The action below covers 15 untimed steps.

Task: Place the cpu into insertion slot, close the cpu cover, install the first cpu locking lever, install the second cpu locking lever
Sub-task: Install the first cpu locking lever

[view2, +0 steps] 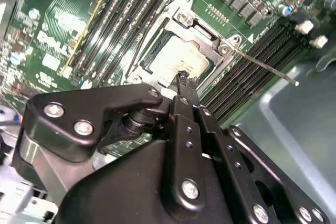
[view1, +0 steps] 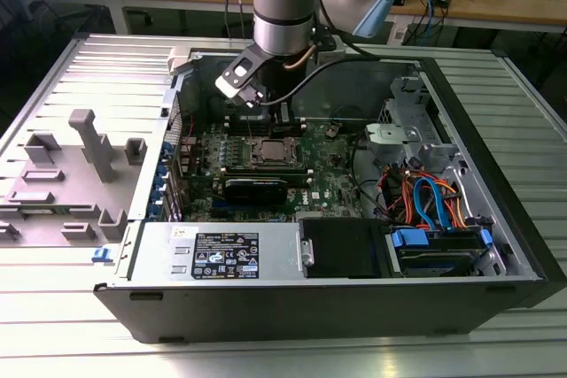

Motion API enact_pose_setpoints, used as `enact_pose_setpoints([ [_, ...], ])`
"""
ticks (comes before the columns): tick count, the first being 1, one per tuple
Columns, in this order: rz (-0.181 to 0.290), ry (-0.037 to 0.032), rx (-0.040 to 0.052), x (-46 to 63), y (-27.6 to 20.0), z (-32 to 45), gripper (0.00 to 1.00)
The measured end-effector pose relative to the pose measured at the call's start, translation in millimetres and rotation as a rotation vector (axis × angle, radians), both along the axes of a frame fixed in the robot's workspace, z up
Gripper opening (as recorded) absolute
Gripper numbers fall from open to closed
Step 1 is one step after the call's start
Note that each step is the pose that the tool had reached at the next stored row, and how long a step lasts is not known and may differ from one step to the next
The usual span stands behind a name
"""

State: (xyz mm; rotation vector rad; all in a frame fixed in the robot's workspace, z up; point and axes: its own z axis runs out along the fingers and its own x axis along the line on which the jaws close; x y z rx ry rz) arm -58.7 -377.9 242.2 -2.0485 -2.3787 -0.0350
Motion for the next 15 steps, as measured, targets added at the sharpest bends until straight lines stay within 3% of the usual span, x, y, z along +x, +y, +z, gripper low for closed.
enact_pose_setpoints([
  [9, 0.169, -0.0001, 0.0, 0.0, 0.0, 0.0, 0.11],
  [12, 0.179, 0.0, -0.0001, 0.0, -0.1, 1.3, 0.11],
  [15, 0.191, 0.0, 0.0, 0.0, 0.0, 7.9, 0.11],
])
